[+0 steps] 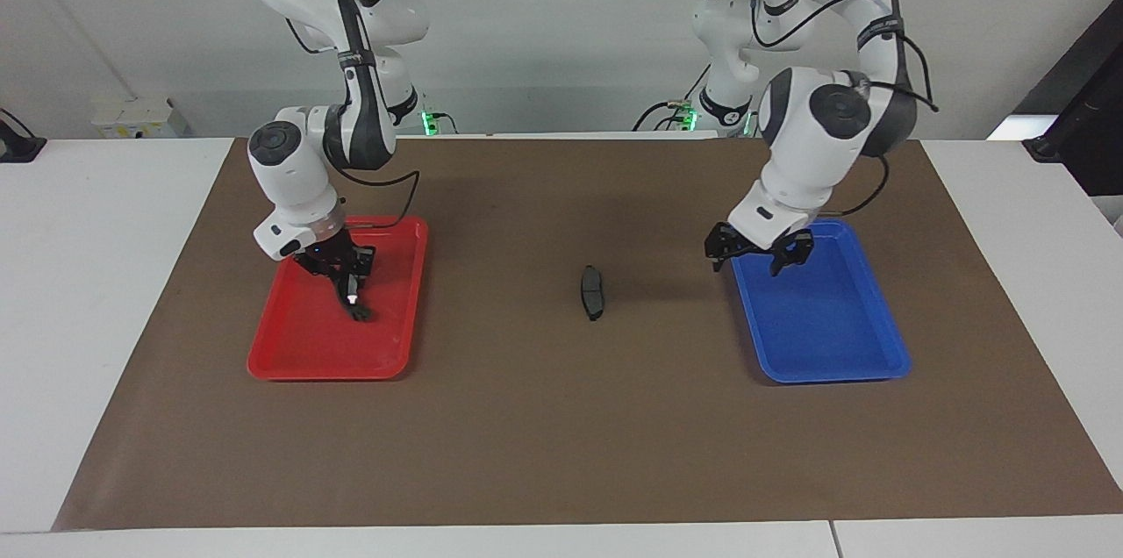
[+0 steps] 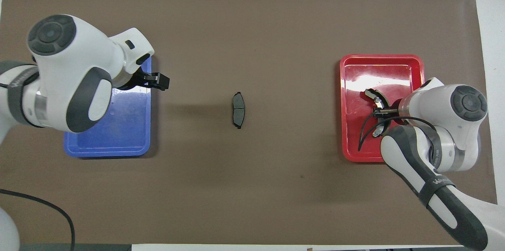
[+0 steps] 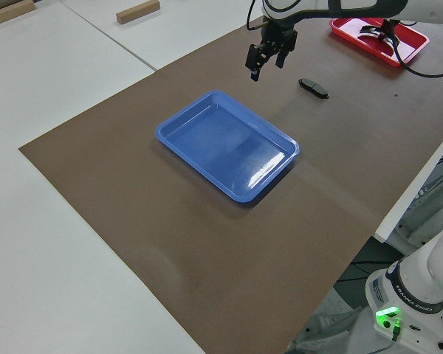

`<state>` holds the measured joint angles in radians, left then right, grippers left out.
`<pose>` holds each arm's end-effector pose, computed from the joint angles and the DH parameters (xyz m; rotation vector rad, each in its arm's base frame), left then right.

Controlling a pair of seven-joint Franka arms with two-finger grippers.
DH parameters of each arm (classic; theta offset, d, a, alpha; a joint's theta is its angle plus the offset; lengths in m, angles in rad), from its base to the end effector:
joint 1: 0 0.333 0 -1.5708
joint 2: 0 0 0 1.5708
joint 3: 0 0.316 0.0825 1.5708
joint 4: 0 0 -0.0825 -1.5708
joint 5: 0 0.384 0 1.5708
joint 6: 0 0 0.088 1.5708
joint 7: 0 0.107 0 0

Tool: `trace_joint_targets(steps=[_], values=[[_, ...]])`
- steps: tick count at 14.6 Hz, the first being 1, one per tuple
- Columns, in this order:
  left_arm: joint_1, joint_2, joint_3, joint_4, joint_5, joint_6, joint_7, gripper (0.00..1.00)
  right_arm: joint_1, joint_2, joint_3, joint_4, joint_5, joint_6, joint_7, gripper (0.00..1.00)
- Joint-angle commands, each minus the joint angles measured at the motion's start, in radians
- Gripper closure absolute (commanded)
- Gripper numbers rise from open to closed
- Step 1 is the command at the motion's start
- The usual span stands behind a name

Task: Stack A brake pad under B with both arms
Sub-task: 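Return the left gripper to rest while the right gripper lifts the curved pad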

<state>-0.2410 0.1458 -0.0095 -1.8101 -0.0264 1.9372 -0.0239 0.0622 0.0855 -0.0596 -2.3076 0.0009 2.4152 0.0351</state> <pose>0.5813 -0.1504 0.4573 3.1000 -0.3374 -0.0344 0.5213 0.0014 0.3106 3.1369 -0.0516 0.0350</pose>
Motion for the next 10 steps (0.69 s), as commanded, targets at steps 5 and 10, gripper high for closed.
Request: trace_joint_targets(steps=[5,10], values=[[0.189,-0.060,-0.003,0.166,-0.006,-0.283,0.286,0.00,0.207,0.065,0.024,0.376,0.011,-0.337,0.142,1.00],[0.249,-0.133,-0.001,0.164,-0.004,-0.385,0.306,0.00,0.382,0.114,0.024,0.467,0.011,-0.333,0.351,1.00]])
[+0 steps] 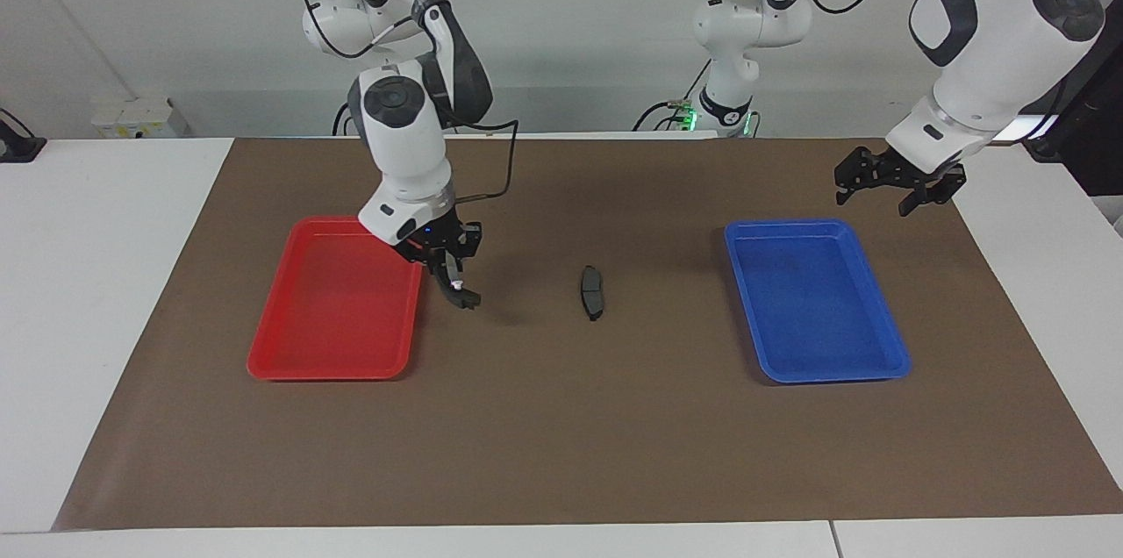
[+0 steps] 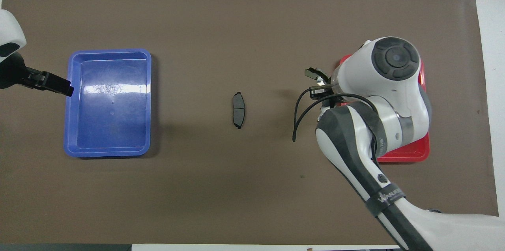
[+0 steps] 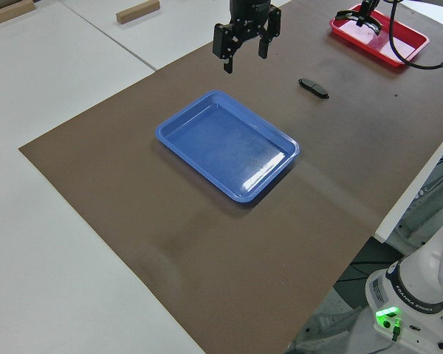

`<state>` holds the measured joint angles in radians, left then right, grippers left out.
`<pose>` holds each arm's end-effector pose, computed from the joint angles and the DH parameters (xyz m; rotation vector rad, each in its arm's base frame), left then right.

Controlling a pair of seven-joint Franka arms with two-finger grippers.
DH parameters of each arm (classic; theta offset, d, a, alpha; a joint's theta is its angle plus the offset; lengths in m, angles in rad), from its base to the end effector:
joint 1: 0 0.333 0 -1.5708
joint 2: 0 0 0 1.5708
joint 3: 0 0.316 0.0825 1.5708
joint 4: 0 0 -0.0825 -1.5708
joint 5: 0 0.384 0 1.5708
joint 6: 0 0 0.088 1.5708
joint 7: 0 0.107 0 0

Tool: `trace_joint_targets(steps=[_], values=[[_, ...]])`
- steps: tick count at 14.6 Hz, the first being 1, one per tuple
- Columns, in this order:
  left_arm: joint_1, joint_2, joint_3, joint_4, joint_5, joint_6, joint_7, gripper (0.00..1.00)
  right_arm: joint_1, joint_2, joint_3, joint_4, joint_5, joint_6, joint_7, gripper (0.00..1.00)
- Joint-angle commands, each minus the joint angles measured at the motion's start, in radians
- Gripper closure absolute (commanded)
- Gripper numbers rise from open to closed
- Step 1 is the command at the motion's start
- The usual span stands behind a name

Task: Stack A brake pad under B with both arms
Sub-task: 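Return the left gripper to rest while the right gripper lifts the curved pad, then carry the curved pad with the right gripper and lower it onto the dark pad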

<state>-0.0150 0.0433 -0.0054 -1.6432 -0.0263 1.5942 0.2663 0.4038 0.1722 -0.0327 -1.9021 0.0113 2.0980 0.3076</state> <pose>0.5647 -0.0142 0.5681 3.0696 -0.4402 -0.1371 0.5606 0.2195 0.4123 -3.1282 -0.0915 -0.0329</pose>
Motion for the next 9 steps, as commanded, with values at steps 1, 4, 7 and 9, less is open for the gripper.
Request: trace_joint_targets(steps=[1,4,7,9], values=[[0.026,-0.043,-0.005,-0.003,-0.003,-0.055,0.014,0.00,0.082,0.071,-0.003,0.104,-0.004,-0.021,0.152,1.00],[0.026,-0.066,-0.005,-0.013,-0.003,-0.076,0.010,0.00,0.191,0.246,-0.003,0.306,-0.039,-0.055,0.338,1.00],[0.024,-0.068,-0.005,-0.020,-0.003,-0.069,0.008,0.00,0.248,0.314,-0.003,0.360,-0.037,-0.036,0.427,1.00],[0.018,-0.068,-0.005,-0.020,-0.003,-0.068,0.005,0.00,0.265,0.328,-0.003,0.344,-0.036,0.014,0.474,1.00]])
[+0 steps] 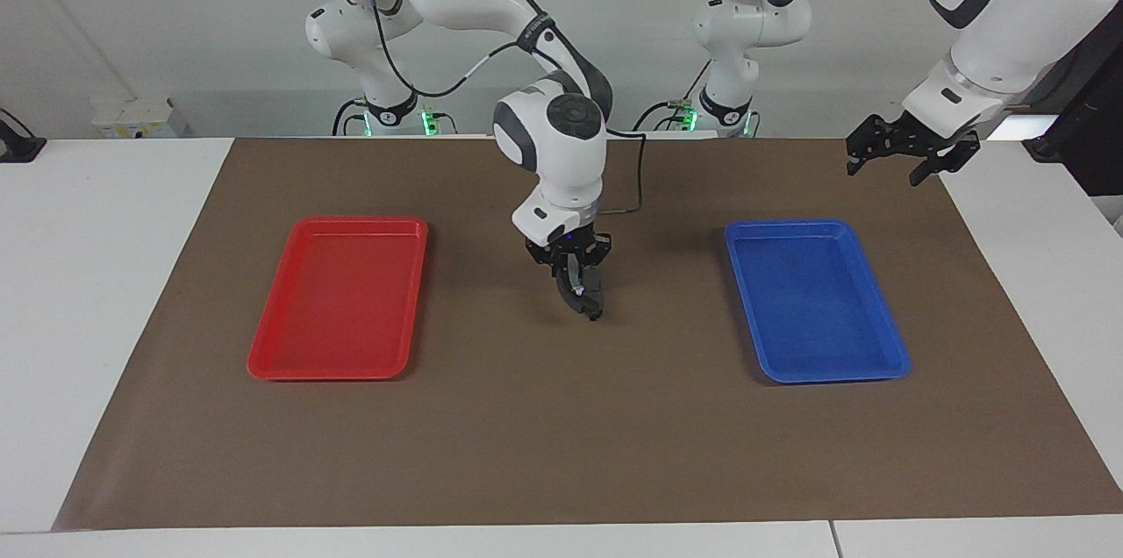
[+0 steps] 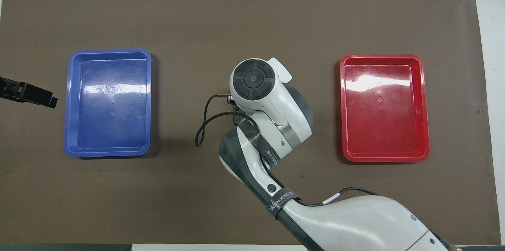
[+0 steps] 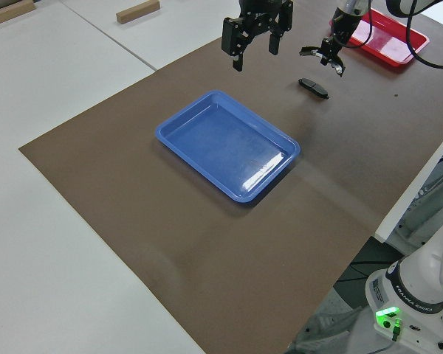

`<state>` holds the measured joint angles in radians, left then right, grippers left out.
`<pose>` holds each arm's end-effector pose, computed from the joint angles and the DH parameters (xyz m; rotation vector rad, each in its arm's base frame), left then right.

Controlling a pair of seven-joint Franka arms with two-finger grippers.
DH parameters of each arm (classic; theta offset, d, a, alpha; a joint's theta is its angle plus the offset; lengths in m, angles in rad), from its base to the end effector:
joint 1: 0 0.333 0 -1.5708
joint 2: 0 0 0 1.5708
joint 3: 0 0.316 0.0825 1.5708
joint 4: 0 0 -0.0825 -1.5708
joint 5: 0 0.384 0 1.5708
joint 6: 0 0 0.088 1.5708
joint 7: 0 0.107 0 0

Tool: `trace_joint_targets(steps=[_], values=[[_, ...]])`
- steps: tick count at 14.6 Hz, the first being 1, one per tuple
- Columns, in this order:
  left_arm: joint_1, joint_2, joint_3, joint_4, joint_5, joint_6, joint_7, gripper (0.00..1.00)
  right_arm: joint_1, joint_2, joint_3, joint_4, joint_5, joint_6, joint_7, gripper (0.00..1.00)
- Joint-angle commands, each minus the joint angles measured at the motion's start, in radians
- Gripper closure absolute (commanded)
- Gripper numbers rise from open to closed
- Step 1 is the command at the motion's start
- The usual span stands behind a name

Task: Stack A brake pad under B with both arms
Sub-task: 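Carry the curved pad with the right gripper and lower it onto the dark pad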

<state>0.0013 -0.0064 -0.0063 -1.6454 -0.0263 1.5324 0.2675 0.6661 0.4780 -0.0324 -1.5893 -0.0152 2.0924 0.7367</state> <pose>0.5453 -0.0056 0.5899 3.0689 -0.4201 -0.1585 0.5517 0.4081 0.3607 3.1320 -0.1438 0.0586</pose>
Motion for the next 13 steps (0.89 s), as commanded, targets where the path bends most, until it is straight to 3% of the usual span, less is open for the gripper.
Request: trace_joint_targets(steps=[1,13], values=[[-0.001,-0.018,-0.004,-0.017,-0.003,-0.006,0.004,0.00,0.003,0.027,-0.003,0.019,-0.009,0.043,0.070,1.00],[0.000,-0.044,-0.006,-0.004,0.031,0.000,-0.105,0.00,0.035,0.030,-0.003,-0.098,-0.015,0.163,0.084,1.00]])
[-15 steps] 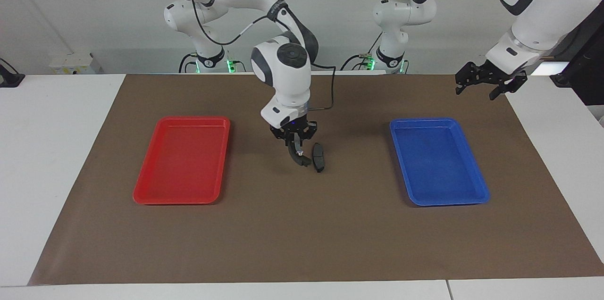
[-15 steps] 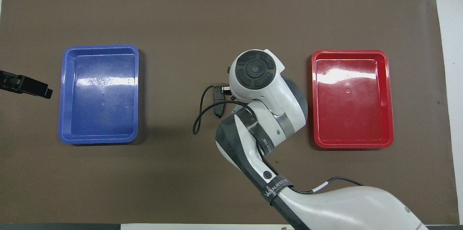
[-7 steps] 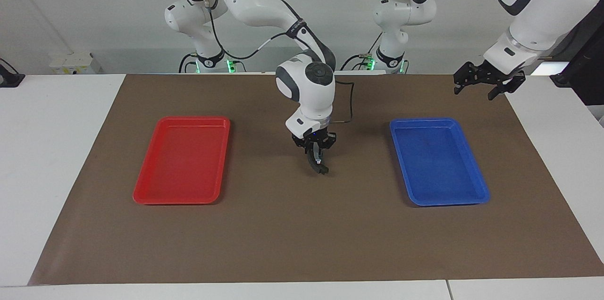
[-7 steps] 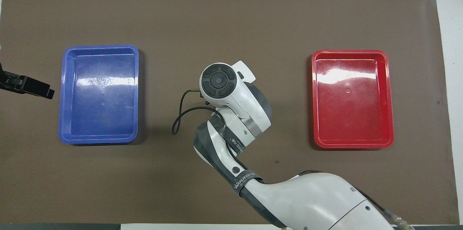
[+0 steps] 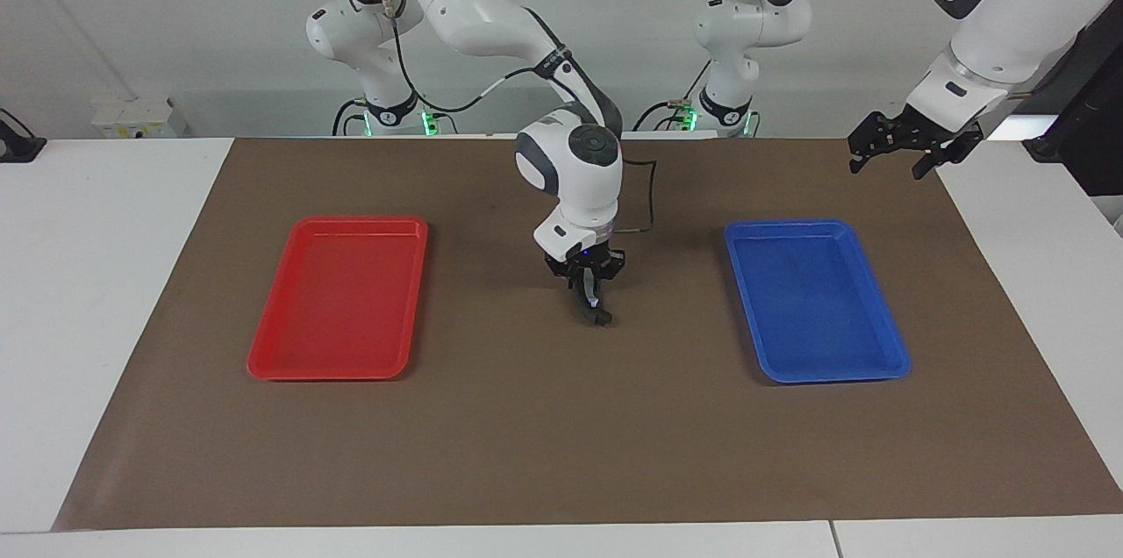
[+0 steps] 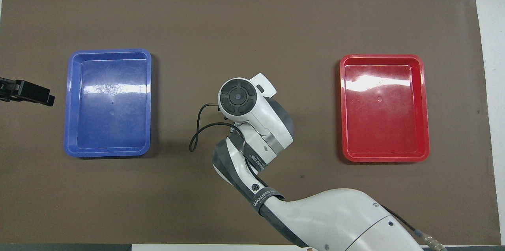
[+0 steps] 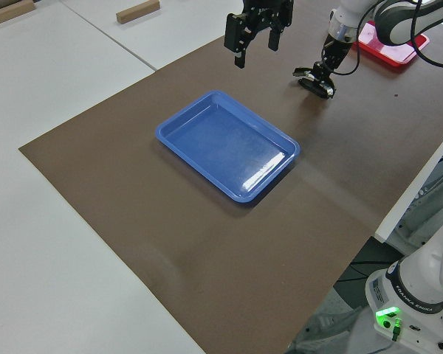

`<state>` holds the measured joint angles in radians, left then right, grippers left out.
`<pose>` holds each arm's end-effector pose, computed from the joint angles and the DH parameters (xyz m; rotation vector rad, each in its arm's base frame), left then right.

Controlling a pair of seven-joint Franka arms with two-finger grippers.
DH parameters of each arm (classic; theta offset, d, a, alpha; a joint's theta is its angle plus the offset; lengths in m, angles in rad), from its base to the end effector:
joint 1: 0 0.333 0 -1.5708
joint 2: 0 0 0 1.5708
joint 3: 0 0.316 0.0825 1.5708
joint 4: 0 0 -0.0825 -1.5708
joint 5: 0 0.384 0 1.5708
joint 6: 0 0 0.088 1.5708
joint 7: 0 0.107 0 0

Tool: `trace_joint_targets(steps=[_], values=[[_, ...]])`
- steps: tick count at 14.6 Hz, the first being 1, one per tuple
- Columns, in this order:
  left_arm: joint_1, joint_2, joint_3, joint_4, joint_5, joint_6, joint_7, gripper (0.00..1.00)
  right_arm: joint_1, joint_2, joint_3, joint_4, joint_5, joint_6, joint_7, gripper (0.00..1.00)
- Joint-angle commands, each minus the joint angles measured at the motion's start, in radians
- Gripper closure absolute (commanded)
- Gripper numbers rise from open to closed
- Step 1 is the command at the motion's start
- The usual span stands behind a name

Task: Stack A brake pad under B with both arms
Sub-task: 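Carry the curved pad with the right gripper and lower it onto the dark pad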

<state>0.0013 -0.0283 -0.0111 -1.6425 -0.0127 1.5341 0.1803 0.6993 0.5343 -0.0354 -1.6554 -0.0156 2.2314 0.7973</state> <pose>0.5399 -0.0068 0.6033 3.1059 -0.2960 -0.1229 0.5380 0.4239 0.3043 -3.1297 0.1861 -0.0808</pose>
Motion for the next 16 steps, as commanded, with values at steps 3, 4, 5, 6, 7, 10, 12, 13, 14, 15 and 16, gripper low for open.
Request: trace_joint_targets(steps=[3,4,5,6,7,10,12,13,14,15,16], values=[[-0.004,-0.027,-0.003,-0.014,0.017,-0.002,-0.021,0.00,0.002,-0.028,0.000,-0.038,-0.018,0.028,0.016,0.99],[-0.004,-0.030,-0.004,-0.016,0.017,-0.005,-0.031,0.00,0.002,-0.028,0.000,-0.041,-0.018,0.031,0.016,0.95],[-0.004,-0.031,-0.006,-0.017,0.017,-0.005,-0.033,0.00,0.002,-0.030,0.000,-0.046,-0.018,0.040,0.014,0.75],[-0.004,-0.031,-0.006,-0.017,0.017,-0.002,-0.030,0.00,0.003,-0.030,0.000,-0.049,-0.018,0.044,0.016,0.21],[-0.004,-0.031,-0.006,-0.017,0.017,-0.003,-0.028,0.00,0.005,-0.033,0.000,-0.050,-0.018,0.031,0.016,0.00],[0.005,-0.031,-0.006,-0.017,0.017,-0.003,-0.027,0.00,0.002,-0.054,-0.001,-0.035,-0.044,-0.007,0.013,0.00],[0.003,-0.031,-0.006,-0.017,0.017,-0.002,-0.027,0.00,-0.017,-0.115,-0.008,-0.041,-0.058,-0.050,0.010,0.00],[0.003,-0.031,-0.006,-0.017,0.017,-0.002,-0.028,0.00,-0.046,-0.155,-0.008,-0.047,-0.058,-0.067,0.008,0.00],[0.006,-0.031,-0.006,-0.017,0.017,-0.003,-0.028,0.00,-0.078,-0.192,-0.009,-0.050,-0.060,-0.084,0.000,0.00],[0.006,-0.031,-0.004,-0.017,0.017,-0.003,-0.028,0.00,-0.115,-0.227,-0.009,-0.050,-0.066,-0.116,-0.027,0.00],[0.008,-0.031,-0.003,-0.017,0.017,-0.014,-0.027,0.00,-0.162,-0.265,-0.009,-0.050,-0.078,-0.151,-0.077,0.00]])
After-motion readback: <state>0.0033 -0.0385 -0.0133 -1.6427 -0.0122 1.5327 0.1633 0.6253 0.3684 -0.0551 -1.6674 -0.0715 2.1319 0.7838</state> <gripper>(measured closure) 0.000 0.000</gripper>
